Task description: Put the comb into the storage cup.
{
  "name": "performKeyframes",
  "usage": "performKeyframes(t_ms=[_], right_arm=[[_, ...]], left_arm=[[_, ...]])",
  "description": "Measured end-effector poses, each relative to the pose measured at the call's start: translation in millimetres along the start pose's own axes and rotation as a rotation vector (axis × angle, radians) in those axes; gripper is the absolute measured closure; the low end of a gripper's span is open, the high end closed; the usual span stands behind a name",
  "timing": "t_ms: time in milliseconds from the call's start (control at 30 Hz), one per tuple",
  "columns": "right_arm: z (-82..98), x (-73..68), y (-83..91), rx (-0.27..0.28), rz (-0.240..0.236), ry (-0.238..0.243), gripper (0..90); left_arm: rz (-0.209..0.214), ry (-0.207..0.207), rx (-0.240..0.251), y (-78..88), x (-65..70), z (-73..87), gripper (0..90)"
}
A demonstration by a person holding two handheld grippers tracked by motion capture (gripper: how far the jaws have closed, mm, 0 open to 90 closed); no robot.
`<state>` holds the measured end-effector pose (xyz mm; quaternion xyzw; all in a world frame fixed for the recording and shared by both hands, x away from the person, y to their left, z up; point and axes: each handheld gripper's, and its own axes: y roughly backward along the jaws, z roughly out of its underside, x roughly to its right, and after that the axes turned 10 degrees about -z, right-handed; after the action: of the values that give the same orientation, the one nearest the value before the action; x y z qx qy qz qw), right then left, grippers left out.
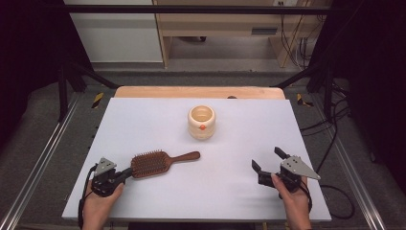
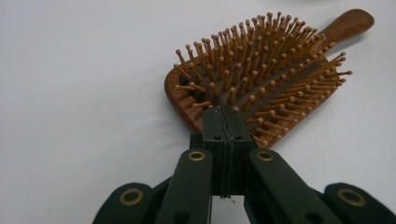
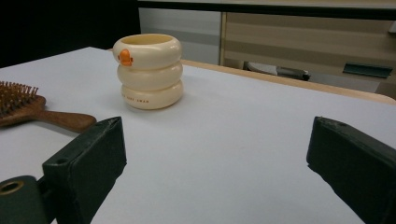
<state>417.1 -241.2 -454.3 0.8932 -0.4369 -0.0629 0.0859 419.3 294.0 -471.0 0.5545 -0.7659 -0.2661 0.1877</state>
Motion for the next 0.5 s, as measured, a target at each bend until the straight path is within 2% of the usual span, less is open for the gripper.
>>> performKeyframes(t_ms=[500], right_arm=[[0.1, -0.4, -0.5, -0.003, -0.003, 0.0, 5.0]], left_arm=[[-0.007, 0.003, 0.006, -6.9, -7.4, -4.8, 89.8]])
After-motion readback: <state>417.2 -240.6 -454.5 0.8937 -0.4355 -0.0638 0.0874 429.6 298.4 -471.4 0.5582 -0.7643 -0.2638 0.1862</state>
